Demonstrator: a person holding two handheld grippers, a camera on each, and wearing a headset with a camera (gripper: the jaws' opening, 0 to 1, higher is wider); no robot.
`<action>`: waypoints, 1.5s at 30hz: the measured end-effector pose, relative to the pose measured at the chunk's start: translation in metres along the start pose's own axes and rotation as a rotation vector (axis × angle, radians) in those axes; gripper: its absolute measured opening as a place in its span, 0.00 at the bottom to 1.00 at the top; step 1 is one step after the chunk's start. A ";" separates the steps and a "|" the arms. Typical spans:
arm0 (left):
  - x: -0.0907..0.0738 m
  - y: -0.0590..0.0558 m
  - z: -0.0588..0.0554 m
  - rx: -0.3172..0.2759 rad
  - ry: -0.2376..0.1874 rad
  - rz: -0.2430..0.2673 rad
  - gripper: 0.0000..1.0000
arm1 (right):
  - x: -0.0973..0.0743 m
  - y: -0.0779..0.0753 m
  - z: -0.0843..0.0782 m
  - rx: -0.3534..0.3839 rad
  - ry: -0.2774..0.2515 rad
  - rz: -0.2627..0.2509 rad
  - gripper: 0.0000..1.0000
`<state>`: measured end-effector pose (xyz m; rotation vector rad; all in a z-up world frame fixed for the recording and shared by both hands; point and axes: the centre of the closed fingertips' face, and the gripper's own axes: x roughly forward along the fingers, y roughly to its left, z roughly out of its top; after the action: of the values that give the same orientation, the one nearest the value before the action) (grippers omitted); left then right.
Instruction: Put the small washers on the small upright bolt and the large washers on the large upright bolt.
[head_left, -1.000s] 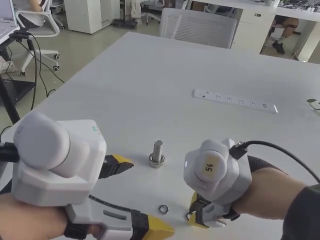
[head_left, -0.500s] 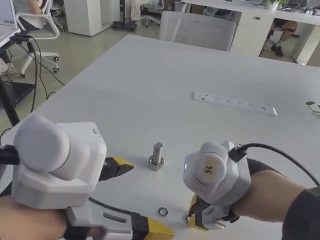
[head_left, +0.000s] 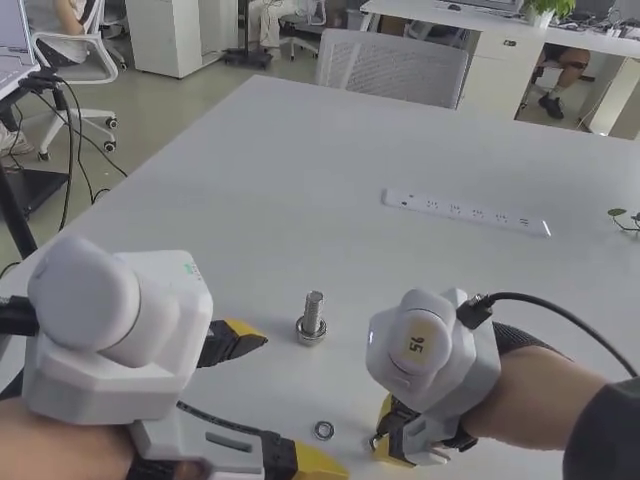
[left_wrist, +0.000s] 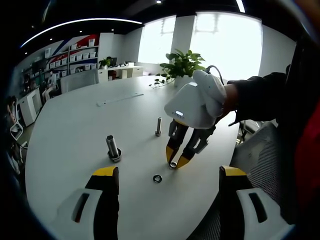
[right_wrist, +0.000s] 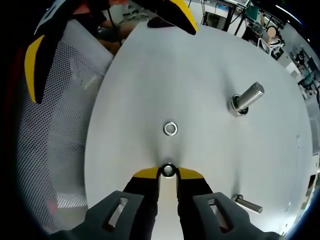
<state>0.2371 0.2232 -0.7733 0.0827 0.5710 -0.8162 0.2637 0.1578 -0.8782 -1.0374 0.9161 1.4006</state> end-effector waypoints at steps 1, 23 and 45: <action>0.000 0.000 0.000 0.000 0.000 0.000 0.82 | 0.000 0.000 0.000 -0.001 0.001 0.000 0.14; 0.000 0.001 0.000 -0.001 -0.001 0.005 0.82 | -0.001 -0.002 -0.002 0.011 0.001 -0.001 0.14; 0.001 -0.001 -0.001 0.002 0.008 -0.001 0.82 | -0.005 -0.004 -0.014 0.036 0.017 -0.008 0.14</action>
<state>0.2365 0.2221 -0.7741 0.0876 0.5774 -0.8175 0.2688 0.1433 -0.8778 -1.0258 0.9455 1.3662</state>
